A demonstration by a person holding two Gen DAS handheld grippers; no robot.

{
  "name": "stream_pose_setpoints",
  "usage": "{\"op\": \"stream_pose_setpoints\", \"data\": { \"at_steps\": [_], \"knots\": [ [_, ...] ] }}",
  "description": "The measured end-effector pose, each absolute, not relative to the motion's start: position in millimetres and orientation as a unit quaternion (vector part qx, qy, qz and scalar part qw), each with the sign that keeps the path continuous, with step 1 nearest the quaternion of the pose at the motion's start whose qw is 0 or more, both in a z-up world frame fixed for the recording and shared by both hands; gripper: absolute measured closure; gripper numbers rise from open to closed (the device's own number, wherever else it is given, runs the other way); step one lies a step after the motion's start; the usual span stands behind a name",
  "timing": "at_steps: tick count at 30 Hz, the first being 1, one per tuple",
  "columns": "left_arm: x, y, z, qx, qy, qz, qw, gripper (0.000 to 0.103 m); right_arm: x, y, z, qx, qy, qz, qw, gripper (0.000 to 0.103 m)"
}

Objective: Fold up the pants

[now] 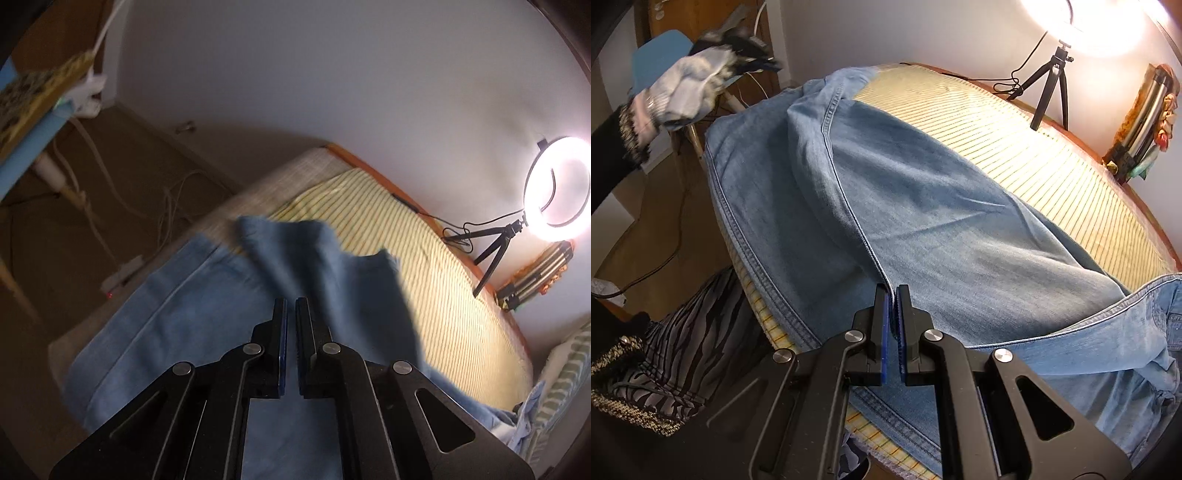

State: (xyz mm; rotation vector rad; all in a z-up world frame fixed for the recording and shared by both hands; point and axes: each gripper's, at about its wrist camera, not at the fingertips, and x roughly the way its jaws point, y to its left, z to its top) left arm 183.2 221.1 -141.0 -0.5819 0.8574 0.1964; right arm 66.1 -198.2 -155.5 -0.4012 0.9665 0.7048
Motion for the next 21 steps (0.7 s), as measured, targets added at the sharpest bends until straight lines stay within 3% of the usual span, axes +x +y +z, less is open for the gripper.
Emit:
{"op": "stream_pose_setpoints", "data": {
  "at_steps": [4, 6, 11, 16, 21],
  "knots": [
    [188.0, 204.4, -137.7, -0.231, 0.423, 0.089, 0.872, 0.1, 68.9, -196.4, -164.0, -0.189, 0.462, 0.329, 0.802, 0.098],
    [202.2, 186.5, -136.0, -0.214, 0.436, 0.075, 0.871, 0.096, 68.6, -196.1, -165.8, -0.188, 0.461, 0.327, 0.803, 0.098],
    [239.5, 140.1, -136.8, -0.168, 0.464, 0.032, 0.869, 0.052, 68.2, -199.0, -167.4, -0.179, 0.463, 0.326, 0.805, 0.098],
    [278.0, 104.7, -157.2, -0.129, 0.504, 0.031, 0.853, 0.042, 68.7, -197.8, -168.8, -0.184, 0.462, 0.328, 0.804, 0.098],
    [312.6, 77.1, -185.9, -0.06, 0.547, 0.066, 0.832, 0.042, 71.9, -198.6, -172.2, -0.179, 0.463, 0.328, 0.804, 0.098]
  ]
}}
